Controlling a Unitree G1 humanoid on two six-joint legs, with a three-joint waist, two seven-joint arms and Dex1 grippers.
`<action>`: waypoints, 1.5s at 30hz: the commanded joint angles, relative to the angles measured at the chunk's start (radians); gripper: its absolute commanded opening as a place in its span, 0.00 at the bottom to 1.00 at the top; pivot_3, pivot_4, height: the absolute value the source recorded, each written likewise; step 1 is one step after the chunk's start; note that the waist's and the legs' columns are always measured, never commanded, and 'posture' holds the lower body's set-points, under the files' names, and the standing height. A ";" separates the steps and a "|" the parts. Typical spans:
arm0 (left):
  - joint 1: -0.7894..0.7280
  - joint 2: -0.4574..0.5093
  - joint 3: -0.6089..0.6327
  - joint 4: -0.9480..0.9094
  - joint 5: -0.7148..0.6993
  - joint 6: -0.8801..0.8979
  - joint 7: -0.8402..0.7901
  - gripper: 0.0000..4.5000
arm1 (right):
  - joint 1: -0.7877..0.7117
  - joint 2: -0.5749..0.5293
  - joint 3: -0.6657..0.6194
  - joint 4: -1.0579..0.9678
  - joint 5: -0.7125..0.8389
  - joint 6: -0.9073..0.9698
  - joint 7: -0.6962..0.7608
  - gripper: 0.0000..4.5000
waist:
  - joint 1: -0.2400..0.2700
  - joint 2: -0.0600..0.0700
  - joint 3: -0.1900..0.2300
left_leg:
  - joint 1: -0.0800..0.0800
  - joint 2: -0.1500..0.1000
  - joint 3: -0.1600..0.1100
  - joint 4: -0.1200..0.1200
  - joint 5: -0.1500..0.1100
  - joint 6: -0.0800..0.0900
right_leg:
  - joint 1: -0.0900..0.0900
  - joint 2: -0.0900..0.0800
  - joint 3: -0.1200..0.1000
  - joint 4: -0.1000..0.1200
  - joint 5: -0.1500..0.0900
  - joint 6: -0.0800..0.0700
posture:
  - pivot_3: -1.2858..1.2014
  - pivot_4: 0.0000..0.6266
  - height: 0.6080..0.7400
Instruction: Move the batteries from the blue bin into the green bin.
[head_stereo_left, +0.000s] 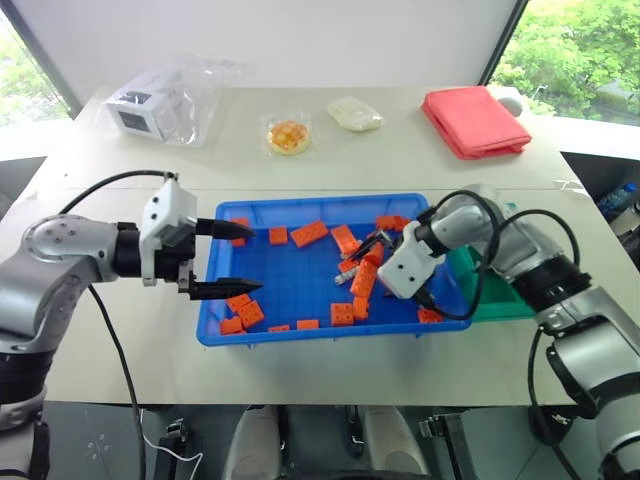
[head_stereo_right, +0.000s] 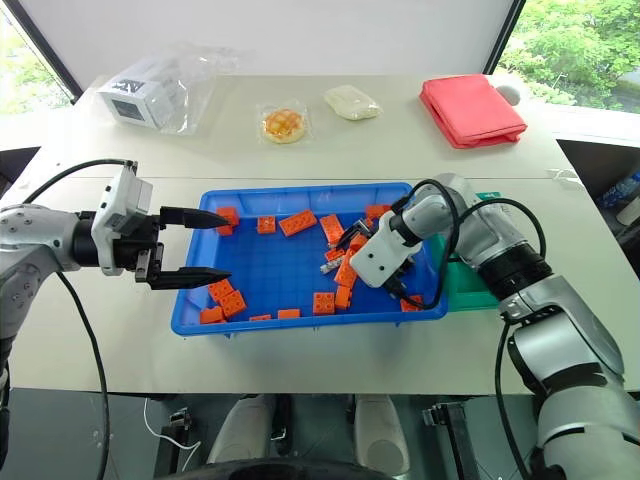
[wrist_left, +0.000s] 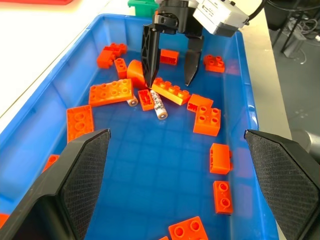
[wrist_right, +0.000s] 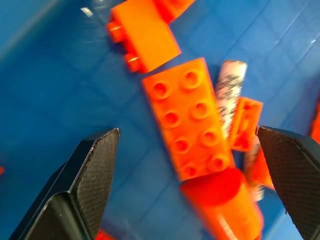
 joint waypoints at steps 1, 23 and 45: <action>0.000 0.009 0.038 -0.028 -0.020 0.001 0.009 1.00 | -0.014 0.024 0.013 0.049 -0.026 -0.045 -0.001 1.00 | 0.001 0.000 0.000 | 0.000 0.000 0.000 0.000 0.000 0.000 | 0.000 0.000 0.000 0.000 0.000 0.000 | 0.52 0.24 0.95; -0.051 -0.009 0.011 0.024 -0.001 -0.019 -0.003 1.00 | -0.134 0.326 -0.040 -0.175 0.204 0.682 0.050 0.24 | -0.003 -0.001 0.000 | 0.002 0.002 -0.002 0.000 0.001 -0.002 | -0.003 0.002 -0.001 0.013 -0.002 -0.004 | 0.52 0.24 0.95; -0.041 0.000 0.014 0.025 0.001 -0.020 -0.013 1.00 | 0.062 0.102 -0.131 -0.377 0.245 1.029 0.001 0.57 | -0.004 -0.002 -0.001 | 0.002 0.002 -0.002 -0.001 0.001 -0.003 | -0.003 0.002 -0.002 0.011 -0.003 -0.004 | 0.52 0.24 0.95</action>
